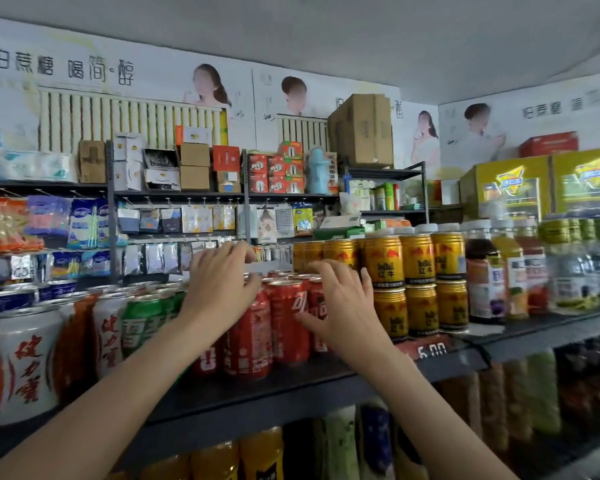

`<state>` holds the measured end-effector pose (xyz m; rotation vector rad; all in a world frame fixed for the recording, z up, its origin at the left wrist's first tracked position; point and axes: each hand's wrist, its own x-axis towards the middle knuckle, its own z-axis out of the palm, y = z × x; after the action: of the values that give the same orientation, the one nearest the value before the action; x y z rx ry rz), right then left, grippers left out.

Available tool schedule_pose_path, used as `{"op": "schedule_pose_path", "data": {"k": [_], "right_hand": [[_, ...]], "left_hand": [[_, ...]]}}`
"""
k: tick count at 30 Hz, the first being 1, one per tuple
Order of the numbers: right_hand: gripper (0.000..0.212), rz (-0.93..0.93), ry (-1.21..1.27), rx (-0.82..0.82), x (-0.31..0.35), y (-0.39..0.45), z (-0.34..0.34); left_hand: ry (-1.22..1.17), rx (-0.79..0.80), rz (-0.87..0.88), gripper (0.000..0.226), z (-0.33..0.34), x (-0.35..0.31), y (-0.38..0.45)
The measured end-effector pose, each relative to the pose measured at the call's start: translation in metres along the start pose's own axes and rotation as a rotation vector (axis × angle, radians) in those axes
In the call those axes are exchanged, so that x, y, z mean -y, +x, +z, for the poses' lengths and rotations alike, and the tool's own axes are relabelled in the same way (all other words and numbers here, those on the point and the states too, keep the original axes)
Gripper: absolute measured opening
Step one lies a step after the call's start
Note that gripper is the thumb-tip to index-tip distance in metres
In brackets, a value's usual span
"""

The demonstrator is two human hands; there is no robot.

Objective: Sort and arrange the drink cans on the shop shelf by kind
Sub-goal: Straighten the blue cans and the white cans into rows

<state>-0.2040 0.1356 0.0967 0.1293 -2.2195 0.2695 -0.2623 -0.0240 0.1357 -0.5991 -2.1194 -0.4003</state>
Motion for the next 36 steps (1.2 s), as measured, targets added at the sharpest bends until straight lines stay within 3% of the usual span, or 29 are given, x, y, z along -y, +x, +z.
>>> {"op": "schedule_pose_path", "data": {"k": [5,8,12,16,21,28,31,34,36], "right_hand": [[0.052,0.047,-0.091,0.005,-0.08,-0.022,-0.02],[0.063,0.092,-0.078,-0.032,-0.136,-0.032,-0.03],[0.078,0.201,-0.043,-0.079,-0.213,-0.024,-0.048],[0.095,0.309,-0.002,0.052,-0.254,-0.02,-0.038],[0.098,0.39,0.201,0.123,-0.272,-0.017,-0.025],[0.099,0.415,0.101,0.118,-0.268,-0.019,-0.023],[0.093,0.351,0.046,-0.026,-0.254,-0.016,-0.033],[0.081,0.146,0.143,-0.259,-0.22,-0.004,-0.041],[0.075,0.0,0.2,-0.306,-0.191,0.003,-0.04]], "left_hand": [[-0.053,0.001,0.107,0.026,0.03,-0.074,0.004],[-0.011,0.062,0.067,0.035,0.052,-0.113,0.008],[0.15,0.281,-0.056,0.058,0.079,-0.147,0.018],[0.3,0.339,-0.142,0.062,0.101,-0.17,0.011],[0.348,0.28,-0.215,0.069,0.116,-0.186,0.015],[0.375,0.141,-0.187,0.063,0.125,-0.187,0.01],[0.274,-0.014,-0.112,0.048,0.123,-0.175,0.0],[0.194,-0.197,-0.112,0.039,0.106,-0.152,-0.008],[0.199,-0.221,-0.157,0.04,0.09,-0.135,-0.012]]}}
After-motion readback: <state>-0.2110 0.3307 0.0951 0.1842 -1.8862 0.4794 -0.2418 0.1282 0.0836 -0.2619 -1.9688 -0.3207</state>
